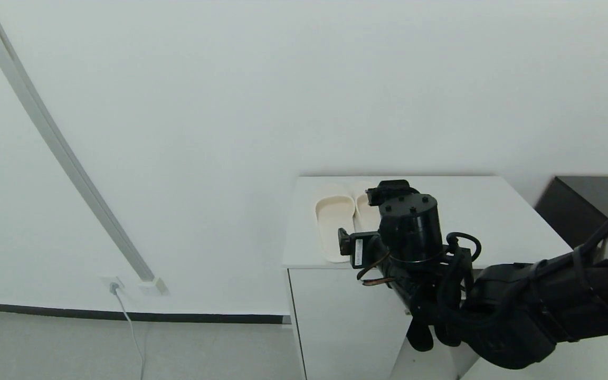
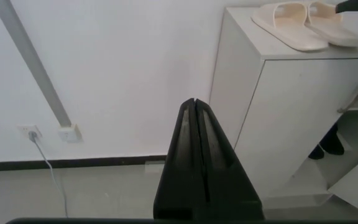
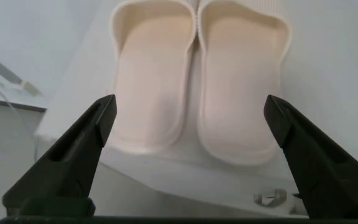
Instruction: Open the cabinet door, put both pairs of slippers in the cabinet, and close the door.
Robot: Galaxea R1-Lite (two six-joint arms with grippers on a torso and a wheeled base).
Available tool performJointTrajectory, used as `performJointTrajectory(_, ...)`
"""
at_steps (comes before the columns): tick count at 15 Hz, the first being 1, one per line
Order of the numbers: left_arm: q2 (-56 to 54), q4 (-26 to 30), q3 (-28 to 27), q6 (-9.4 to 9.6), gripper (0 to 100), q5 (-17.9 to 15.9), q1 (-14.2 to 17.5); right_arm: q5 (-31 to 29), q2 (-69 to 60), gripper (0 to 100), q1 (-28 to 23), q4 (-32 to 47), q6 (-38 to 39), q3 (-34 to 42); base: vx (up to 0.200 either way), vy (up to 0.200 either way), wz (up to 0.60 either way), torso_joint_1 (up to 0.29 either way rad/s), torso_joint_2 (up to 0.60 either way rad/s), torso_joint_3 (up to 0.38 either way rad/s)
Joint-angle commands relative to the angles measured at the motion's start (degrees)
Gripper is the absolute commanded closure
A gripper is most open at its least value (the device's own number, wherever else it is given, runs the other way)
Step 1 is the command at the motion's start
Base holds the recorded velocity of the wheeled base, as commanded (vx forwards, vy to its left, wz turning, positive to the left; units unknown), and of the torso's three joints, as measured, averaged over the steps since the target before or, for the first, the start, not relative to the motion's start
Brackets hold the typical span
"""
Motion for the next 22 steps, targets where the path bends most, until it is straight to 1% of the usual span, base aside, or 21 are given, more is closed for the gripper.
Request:
performJointTrajectory(1, 0.1, 0.0, 0.1, -0.01, 100, 0.0, 0.0, 0.1, 2.6, 0, -0.3, -0.8, 0.0, 0.2, 0.200, 0.000, 0.00, 0.002, 0.00, 0.007)
performJointTrajectory(5, 0.1, 0.0, 0.0, -0.01, 100, 0.0, 0.0, 0.2, 6.9, 0, -1.2, -5.2, -0.4, -0.4, 0.200, 0.000, 0.00, 0.002, 0.00, -0.002)
performJointTrajectory(10, 0.1, 0.0, 0.1, -0.01, 100, 0.0, 0.0, 0.6, 11.6, 0, -2.9, -9.1, -1.7, -3.3, 0.000, 0.000, 0.00, 0.000, 0.00, 0.000)
performJointTrajectory(13, 0.1, 0.0, 0.1, -0.01, 100, 0.0, 0.0, 0.9, 14.5, 0, -4.0, -12.3, -4.2, -5.6, 0.000, 0.000, 0.00, 0.000, 0.00, 0.000)
performJointTrajectory(15, 0.1, 0.0, 0.0, -0.01, 100, 0.0, 0.0, 1.0, 15.1, 0, -4.3, -12.4, -4.3, -6.4, 0.000, 0.000, 0.00, 0.000, 0.00, 0.000)
performJointTrajectory(16, 0.1, 0.0, 0.1, -0.01, 100, 0.0, 0.0, 1.0, 17.1, 0, -4.9, -12.2, -4.4, -9.5, 0.000, 0.000, 0.00, 0.000, 0.00, 0.000)
performJointTrajectory(20, 0.1, 0.0, 0.1, -0.01, 100, 0.0, 0.0, 1.0, 18.7, 0, -5.2, -12.1, -4.6, -12.2, 0.000, 0.000, 0.00, 0.000, 0.00, 0.000)
performJointTrajectory(21, 0.1, 0.0, 0.0, -0.01, 100, 0.0, 0.0, 1.0, 18.7, 100, -5.2, -12.1, -4.6, -12.2, 0.000, 0.000, 0.00, 0.000, 0.00, 0.000)
performJointTrajectory(22, 0.1, 0.0, 0.1, -0.01, 100, 0.0, 0.1, 1.0, 18.7, 100, -5.3, -12.1, -4.6, -12.2, 0.000, 0.000, 0.00, 0.000, 0.00, 0.000)
